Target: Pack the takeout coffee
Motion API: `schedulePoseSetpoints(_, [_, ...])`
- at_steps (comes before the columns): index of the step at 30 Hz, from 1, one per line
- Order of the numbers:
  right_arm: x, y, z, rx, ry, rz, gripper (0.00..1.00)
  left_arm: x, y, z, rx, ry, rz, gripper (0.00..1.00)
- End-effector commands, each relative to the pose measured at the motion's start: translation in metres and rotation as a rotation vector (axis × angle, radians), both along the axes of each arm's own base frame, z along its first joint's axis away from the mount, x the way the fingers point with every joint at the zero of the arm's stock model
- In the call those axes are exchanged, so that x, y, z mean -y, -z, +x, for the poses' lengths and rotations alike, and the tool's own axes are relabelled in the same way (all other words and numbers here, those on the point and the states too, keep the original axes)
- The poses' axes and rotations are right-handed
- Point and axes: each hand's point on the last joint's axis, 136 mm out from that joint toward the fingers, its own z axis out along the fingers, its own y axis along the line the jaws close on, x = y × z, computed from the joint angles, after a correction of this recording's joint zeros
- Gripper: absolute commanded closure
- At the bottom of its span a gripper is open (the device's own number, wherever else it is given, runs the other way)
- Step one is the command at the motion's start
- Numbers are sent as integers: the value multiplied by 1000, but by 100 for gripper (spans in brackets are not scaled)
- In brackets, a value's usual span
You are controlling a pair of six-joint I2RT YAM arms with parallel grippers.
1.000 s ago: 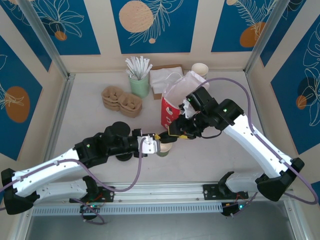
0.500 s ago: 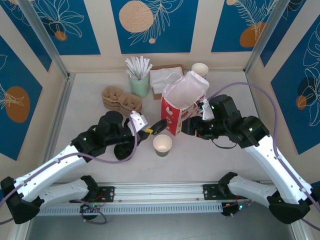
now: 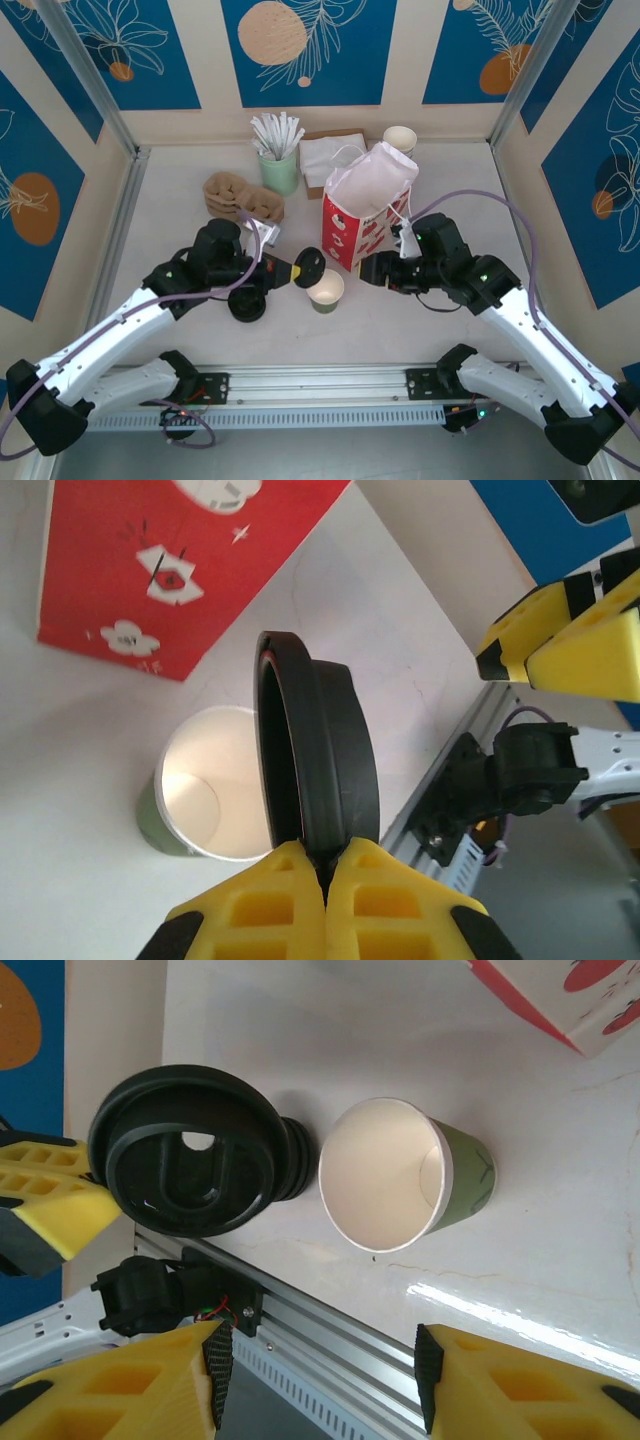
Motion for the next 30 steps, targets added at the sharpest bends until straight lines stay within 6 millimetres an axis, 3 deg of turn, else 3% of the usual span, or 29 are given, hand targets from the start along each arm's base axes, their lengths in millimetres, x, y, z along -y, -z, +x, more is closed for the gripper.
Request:
schedulePoseSetpoints(1, [-8,3,2,-17,-3,76,46,4,11,-2,-165,8,-66,100])
schedulePoseSetpoints(13, [-7,44,5,-95,39,139,46,18,26,8,-288,27,-158,99])
schedulePoseSetpoints(30, [-18,69,19,-132,57,181,46,24,59,10,-411,35,-165,97])
